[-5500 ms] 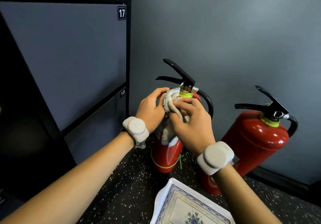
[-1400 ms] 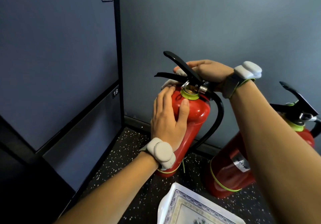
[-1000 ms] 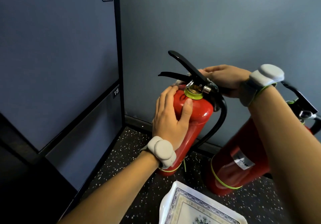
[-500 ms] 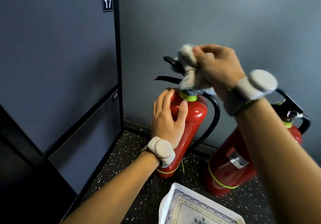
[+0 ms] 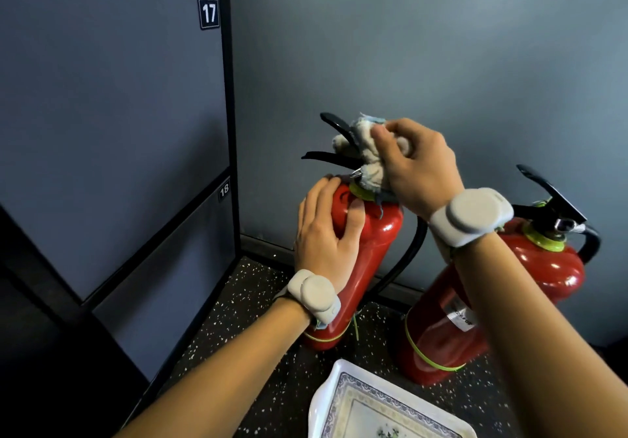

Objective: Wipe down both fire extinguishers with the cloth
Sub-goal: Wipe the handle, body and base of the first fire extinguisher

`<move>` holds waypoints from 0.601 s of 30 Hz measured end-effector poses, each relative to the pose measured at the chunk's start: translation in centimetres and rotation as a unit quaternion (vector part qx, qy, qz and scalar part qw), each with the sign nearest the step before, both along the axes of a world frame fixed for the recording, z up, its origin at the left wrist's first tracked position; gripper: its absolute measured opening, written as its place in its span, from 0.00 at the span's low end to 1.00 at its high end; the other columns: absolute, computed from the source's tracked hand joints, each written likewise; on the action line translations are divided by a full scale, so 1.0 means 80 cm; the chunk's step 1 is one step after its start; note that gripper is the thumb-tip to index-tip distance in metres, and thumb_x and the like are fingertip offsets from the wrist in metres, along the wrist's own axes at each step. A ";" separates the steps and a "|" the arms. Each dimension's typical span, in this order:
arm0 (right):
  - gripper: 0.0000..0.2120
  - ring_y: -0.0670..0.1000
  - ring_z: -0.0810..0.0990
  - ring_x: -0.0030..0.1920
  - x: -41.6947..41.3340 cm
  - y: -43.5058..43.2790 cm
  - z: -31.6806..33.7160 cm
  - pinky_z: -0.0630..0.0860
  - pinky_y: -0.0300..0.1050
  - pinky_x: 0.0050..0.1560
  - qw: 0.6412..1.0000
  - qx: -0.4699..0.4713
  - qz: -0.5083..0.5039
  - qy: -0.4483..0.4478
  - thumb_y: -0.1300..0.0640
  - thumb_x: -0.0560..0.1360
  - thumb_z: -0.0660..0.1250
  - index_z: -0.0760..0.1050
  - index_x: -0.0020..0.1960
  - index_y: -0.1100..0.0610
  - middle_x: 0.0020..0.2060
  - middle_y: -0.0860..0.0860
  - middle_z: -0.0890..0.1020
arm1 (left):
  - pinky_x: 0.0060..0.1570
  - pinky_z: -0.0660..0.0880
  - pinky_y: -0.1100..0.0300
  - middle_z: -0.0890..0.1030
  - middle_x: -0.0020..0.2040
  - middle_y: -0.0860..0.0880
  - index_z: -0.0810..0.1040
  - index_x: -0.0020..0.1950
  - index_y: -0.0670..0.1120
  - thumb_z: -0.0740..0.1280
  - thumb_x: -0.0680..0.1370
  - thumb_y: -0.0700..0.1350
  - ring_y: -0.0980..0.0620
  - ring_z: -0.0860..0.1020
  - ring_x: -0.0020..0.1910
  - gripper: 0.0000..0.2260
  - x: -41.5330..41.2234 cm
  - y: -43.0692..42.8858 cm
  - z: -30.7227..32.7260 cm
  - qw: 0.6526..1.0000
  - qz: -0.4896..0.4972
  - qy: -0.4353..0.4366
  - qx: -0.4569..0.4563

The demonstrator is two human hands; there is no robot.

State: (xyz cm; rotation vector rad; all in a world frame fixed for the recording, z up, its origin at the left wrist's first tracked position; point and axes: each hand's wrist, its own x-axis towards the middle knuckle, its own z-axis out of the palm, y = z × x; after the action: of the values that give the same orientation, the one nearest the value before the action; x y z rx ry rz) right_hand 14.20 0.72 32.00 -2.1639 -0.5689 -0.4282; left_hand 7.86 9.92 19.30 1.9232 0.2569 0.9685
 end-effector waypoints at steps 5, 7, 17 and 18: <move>0.10 0.48 0.82 0.48 -0.005 0.040 0.017 0.74 0.40 0.49 1.000 -0.001 0.015 -0.022 0.46 0.80 0.68 0.85 0.54 0.49 0.42 0.46 0.84 | 0.70 0.70 0.52 0.72 0.74 0.51 0.73 0.72 0.48 0.56 0.81 0.63 0.50 0.69 0.72 0.26 0.006 -0.005 -0.003 0.999 0.034 -0.007 -0.004; 0.10 0.50 0.84 0.50 -0.001 0.066 0.027 0.78 0.43 0.53 0.999 -0.009 0.039 -0.035 0.44 0.79 0.69 0.85 0.53 0.46 0.42 0.46 0.85 | 0.71 0.69 0.52 0.72 0.73 0.50 0.72 0.73 0.49 0.56 0.81 0.62 0.50 0.69 0.73 0.26 0.006 -0.004 -0.002 0.999 0.035 -0.009 -0.008; 0.09 0.42 0.81 0.47 -0.010 0.023 0.003 0.70 0.33 0.48 0.999 0.043 -0.002 -0.018 0.46 0.81 0.69 0.85 0.55 0.48 0.42 0.42 0.83 | 0.74 0.64 0.63 0.76 0.72 0.51 0.75 0.72 0.45 0.56 0.84 0.57 0.54 0.71 0.72 0.23 -0.008 0.014 0.010 0.999 -0.031 0.004 -0.021; 0.09 0.43 0.82 0.48 -0.014 0.014 -0.003 0.72 0.35 0.49 0.998 0.059 -0.016 -0.010 0.47 0.81 0.69 0.85 0.54 0.48 0.42 0.42 0.84 | 0.72 0.67 0.59 0.78 0.68 0.51 0.77 0.70 0.45 0.56 0.85 0.53 0.54 0.73 0.69 0.19 -0.010 0.018 0.015 0.999 -0.030 -0.004 -0.032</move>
State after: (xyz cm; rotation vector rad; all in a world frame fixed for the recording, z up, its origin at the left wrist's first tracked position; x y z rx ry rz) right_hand 13.07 1.84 31.78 -2.0610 -0.5083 -0.4891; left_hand 7.05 11.34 20.49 1.8591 0.2225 0.9177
